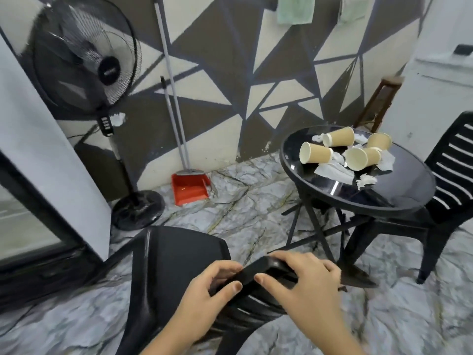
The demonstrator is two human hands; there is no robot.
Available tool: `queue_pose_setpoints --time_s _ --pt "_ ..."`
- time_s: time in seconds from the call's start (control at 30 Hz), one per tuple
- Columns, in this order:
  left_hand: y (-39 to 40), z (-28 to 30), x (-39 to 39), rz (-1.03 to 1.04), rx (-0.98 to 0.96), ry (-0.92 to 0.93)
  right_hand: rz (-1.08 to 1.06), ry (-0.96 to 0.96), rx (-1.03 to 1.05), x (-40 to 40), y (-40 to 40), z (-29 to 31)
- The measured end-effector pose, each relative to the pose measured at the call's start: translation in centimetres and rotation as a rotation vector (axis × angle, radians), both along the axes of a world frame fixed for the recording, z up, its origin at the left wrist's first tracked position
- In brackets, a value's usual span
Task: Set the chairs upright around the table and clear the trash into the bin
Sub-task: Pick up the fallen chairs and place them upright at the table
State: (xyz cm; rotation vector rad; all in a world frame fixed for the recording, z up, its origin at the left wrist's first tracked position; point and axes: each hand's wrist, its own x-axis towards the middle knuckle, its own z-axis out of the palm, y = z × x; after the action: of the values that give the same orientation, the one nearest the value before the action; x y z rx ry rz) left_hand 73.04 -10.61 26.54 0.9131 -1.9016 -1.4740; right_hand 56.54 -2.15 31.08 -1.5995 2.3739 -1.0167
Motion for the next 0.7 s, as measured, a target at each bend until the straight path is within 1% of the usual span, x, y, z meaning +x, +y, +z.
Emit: queue_pose_setpoints --time_s 0.03,0.1,0.17,0.27,0.33,0.43,0.53,0.6,0.7 --pt "0.0 0.7 1.3 -0.001 -0.005 0.007 0.007 0.052 -0.016 1.8 -0.3 0.4" --pt "0.1 1.7 4.2 0.02 -0.029 0.017 0.065 0.074 0.039 5.3 -0.7 1.7" --pt "0.3 2.2 7.2 0.062 -0.043 0.022 0.146 0.026 0.095 7.8 -0.7 2.7" --pt "0.6 2.7 11.4 0.116 -0.054 0.033 0.225 -0.048 0.078 10.5 -0.4 4.2" --pt "0.9 2.9 14.0 0.159 -0.062 0.053 0.259 -0.057 0.122 11.3 -0.1 4.6" --pt "1.4 3.1 17.6 0.216 -0.067 0.095 0.334 -0.177 0.188 11.5 0.6 4.8" --pt "2.1 3.2 20.6 0.279 -0.049 0.166 0.459 -0.262 0.251 12.3 1.0 4.9" --pt "2.5 3.3 22.3 0.313 -0.045 0.201 0.526 -0.287 0.286 13.0 1.0 4.8" --pt "2.9 3.6 25.0 0.348 -0.09 0.189 0.567 -0.309 0.297 14.4 0.8 4.6"
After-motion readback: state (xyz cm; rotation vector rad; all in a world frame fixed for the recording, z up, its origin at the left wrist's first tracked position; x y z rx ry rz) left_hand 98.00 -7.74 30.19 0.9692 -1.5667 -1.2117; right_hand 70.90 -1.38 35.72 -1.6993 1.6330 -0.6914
